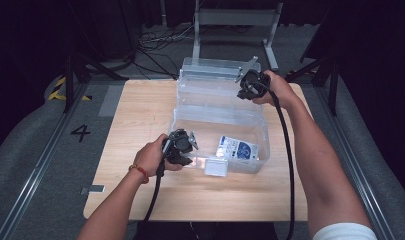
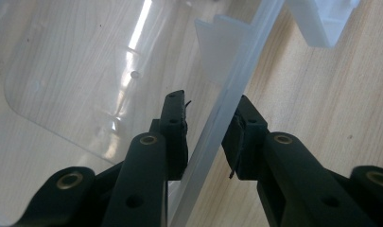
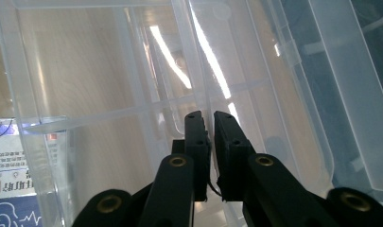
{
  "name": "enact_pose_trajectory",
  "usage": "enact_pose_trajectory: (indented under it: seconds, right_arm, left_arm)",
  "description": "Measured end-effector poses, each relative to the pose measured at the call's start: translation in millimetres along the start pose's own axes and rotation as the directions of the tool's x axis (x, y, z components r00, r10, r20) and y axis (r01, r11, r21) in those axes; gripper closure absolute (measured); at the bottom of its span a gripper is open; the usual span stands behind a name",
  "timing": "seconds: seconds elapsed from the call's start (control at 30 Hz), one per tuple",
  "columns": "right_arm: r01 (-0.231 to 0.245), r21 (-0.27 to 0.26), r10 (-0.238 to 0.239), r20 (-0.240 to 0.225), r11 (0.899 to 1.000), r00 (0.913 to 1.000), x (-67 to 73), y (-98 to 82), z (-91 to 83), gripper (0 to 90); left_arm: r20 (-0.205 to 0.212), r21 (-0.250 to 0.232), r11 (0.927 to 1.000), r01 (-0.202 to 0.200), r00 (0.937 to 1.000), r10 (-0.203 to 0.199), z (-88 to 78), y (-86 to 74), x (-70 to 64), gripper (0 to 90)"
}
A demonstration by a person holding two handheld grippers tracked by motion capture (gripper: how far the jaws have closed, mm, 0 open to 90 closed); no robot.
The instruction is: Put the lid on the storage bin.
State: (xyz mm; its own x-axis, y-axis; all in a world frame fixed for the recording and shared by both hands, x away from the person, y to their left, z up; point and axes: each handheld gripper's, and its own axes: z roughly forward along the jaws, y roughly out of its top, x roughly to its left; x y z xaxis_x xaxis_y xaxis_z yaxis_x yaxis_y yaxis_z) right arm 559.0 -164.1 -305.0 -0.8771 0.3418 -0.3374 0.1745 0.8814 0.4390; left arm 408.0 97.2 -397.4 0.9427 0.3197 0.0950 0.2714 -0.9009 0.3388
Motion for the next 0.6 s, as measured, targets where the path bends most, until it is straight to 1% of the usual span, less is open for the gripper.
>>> enact_pose_trajectory:
  seconds: [0.03, 0.07, 0.1, 0.17, 0.23, 0.3, 0.33, 0.37, 0.43, 0.47, 0.53, 0.6]
  right_arm:
    - [0.000, 0.000, 0.000, 0.000, 1.000, 1.0000, 0.0, 0.0, 0.0, 85.0]
    - [0.004, 0.002, -0.004, 0.013, 1.000, 0.9999, 1.8, -0.3, -0.1, 85.2]
    - [0.005, -0.011, -0.005, 0.012, 1.000, 0.9999, 2.6, -1.0, -0.8, 85.7]
    - [0.011, -0.023, -0.011, -0.003, 1.000, 0.9999, 2.4, -1.5, -3.2, 86.2]
    - [0.030, -0.017, -0.030, 0.002, 0.999, 0.9995, 3.6, -0.5, -4.9, 86.4]
    - [0.039, -0.010, -0.039, 0.018, 0.999, 0.9991, 6.2, 0.8, -5.4, 86.7]
    - [0.046, -0.007, -0.045, 0.016, 0.999, 0.9988, 6.6, 1.1, -6.3, 86.8]
    - [0.041, -0.009, -0.041, 0.015, 0.999, 0.9991, 7.7, 1.4, -7.1, 87.1]
    - [0.052, -0.014, -0.052, 0.015, 0.999, 0.9985, 8.3, 1.6, -8.6, 87.3]
    - [0.050, -0.015, -0.050, 0.012, 0.999, 0.9987, 9.0, 1.5, -9.6, 87.3]
    - [0.053, -0.021, -0.052, 0.020, 0.998, 0.9984, 10.4, 1.5, -10.5, 87.5]
    - [0.059, -0.036, -0.058, 0.015, 0.998, 0.9982, 10.4, 1.2, -12.2, 87.4]
  left_arm:
    - [0.000, 0.000, 1.0000, 0.000, 1.0000, 0.000, 0.0, 0.0, 0.0, 70.7]
    - [0.007, -0.022, 0.9997, 0.000, 1.0000, 0.000, 0.1, -1.2, 0.9, 70.7]
    - [0.009, -0.032, 0.9994, 0.013, 0.9999, -0.013, 0.1, -2.0, 0.5, 70.4]
    - [0.010, -0.035, 0.9993, 0.015, 0.9998, -0.015, -0.1, -2.3, 0.6, 70.2]
    - [0.012, -0.036, 0.9992, 0.018, 0.9998, -0.018, -0.1, -2.4, 0.8, 70.0]
    - [0.010, -0.045, 0.9988, 0.017, 0.9998, -0.017, 0.2, -2.9, 0.3, 69.9]
    - [0.009, -0.045, 0.9987, 0.023, 0.9997, -0.023, 0.2, -3.1, -0.3, 69.6]
    - [0.008, -0.043, 0.9988, 0.024, 0.9997, -0.024, 0.1, -3.3, -1.2, 69.3]
    - [-0.002, -0.049, 0.9988, 0.009, 1.0000, -0.009, 0.2, -3.7, -1.7, 69.2]
    - [-0.004, -0.055, 0.9984, 0.009, 0.9999, -0.010, 0.6, -4.0, -2.3, 68.9]
    - [-0.005, -0.052, 0.9985, 0.016, 0.9999, -0.016, 0.6, -4.0, -3.1, 68.8]
    - [-0.010, -0.051, 0.9985, 0.018, 0.9998, -0.018, 0.5, -4.3, -4.2, 68.8]
